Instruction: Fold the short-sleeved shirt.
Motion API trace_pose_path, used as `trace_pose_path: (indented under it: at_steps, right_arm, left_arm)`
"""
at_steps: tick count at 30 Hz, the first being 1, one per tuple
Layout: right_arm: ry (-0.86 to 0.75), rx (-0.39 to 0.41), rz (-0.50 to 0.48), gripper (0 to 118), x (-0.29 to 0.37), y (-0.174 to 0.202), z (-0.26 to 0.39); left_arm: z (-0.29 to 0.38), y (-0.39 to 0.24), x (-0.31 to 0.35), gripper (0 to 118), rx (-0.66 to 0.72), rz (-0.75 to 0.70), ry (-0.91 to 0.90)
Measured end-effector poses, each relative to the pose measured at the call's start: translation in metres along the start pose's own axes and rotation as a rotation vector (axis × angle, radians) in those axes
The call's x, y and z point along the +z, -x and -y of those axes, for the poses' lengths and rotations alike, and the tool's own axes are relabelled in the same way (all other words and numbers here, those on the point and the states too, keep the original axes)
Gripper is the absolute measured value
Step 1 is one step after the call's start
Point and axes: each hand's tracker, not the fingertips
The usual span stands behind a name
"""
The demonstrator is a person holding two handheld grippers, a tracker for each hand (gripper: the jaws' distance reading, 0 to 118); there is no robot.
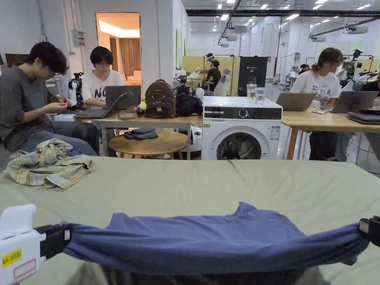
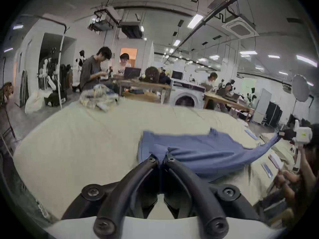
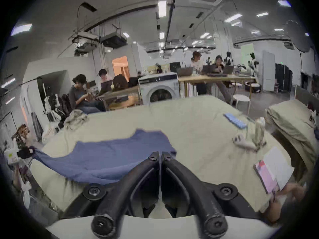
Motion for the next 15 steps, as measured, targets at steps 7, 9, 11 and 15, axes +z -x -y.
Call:
trace_pose_path:
  at_steps: [7,9,11,15]
  right_arm:
    - [0.236,0.078,0.012,0,-0.003,-0.015,0.098]
    - [0.262,0.083,0.030,0,-0.010,-0.026,0.114]
    - [0.279,0.086,0.042,0,-0.010,-0.029,0.128]
    - [0.310,0.112,0.080,31,-0.012,-0.032,0.141]
  left_arm:
    - [0.120,0.016,0.027,0,0.033,-0.026,0.236]
    - [0.137,0.021,0.027,0,0.030,-0.029,0.254]
    - [0.151,0.023,0.031,0,0.026,-0.032,0.274]
    - [0.177,0.026,0.034,1,0.005,-0.037,0.311]
